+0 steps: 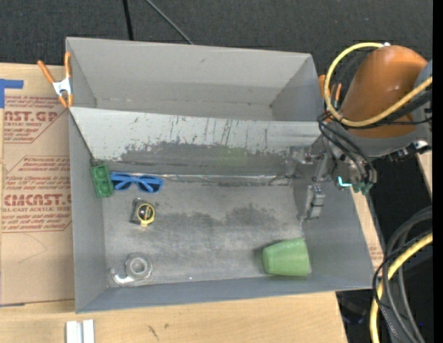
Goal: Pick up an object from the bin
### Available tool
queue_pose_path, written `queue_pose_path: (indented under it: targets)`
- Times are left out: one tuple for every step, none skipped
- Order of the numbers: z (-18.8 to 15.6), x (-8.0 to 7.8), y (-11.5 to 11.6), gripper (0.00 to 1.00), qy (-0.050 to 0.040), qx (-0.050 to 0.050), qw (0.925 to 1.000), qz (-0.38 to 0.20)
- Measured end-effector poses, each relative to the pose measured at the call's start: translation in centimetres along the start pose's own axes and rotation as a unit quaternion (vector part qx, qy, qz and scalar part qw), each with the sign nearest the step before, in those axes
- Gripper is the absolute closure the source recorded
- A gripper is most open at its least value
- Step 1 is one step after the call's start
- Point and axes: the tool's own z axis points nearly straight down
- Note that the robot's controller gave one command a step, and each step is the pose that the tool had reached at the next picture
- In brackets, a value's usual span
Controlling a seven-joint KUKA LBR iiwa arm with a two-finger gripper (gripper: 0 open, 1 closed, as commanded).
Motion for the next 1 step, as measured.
queue_pose_path:
  targets:
    - [11.21,4.27,1.64,0.0,-0.0004,-0.001,0.9979,-0.065]
